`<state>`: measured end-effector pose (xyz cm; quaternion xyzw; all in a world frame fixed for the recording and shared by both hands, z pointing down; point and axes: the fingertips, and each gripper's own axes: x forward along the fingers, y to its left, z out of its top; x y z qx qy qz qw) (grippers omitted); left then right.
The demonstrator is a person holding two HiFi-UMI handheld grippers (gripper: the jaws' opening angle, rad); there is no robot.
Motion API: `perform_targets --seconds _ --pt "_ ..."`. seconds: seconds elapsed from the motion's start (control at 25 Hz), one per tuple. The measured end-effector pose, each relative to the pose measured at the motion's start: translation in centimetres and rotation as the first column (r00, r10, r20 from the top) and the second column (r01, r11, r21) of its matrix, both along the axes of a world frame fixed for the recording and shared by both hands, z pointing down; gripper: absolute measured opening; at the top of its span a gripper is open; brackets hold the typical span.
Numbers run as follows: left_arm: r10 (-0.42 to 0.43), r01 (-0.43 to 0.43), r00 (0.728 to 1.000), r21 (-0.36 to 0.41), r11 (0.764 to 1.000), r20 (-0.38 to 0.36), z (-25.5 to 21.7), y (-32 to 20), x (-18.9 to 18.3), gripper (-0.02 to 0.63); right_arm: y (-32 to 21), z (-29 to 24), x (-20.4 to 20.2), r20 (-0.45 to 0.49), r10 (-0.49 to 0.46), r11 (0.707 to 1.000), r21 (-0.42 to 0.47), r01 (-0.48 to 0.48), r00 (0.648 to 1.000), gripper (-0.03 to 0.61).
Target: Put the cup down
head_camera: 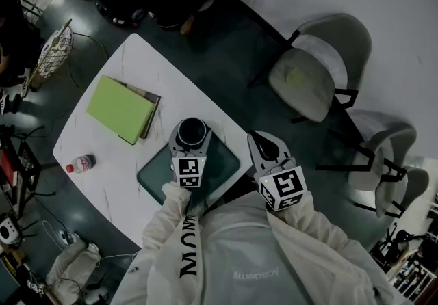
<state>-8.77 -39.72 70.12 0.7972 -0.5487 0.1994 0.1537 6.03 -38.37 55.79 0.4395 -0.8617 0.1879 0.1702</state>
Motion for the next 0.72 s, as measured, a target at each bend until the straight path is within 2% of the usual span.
perform_targets --seconds 0.36,0.56,0.72 --pt "-0.007 0.008 1.000 -0.014 1.000 0.023 0.1 0.0 -0.2 0.373 0.5 -0.1 -0.1 -0.007 0.002 1.000 0.001 -0.002 1.000 0.005" --pt "-0.021 0.023 0.999 -0.071 0.997 0.033 1.1 0.8 -0.6 0.374 1.2 -0.5 0.3 -0.009 0.017 1.000 0.007 -0.016 1.000 0.005" --pt "-0.029 0.032 0.999 -0.083 0.996 0.033 1.0 1.6 -1.0 0.374 2.1 -0.8 0.4 -0.011 0.028 1.000 0.010 -0.028 1.000 0.005"
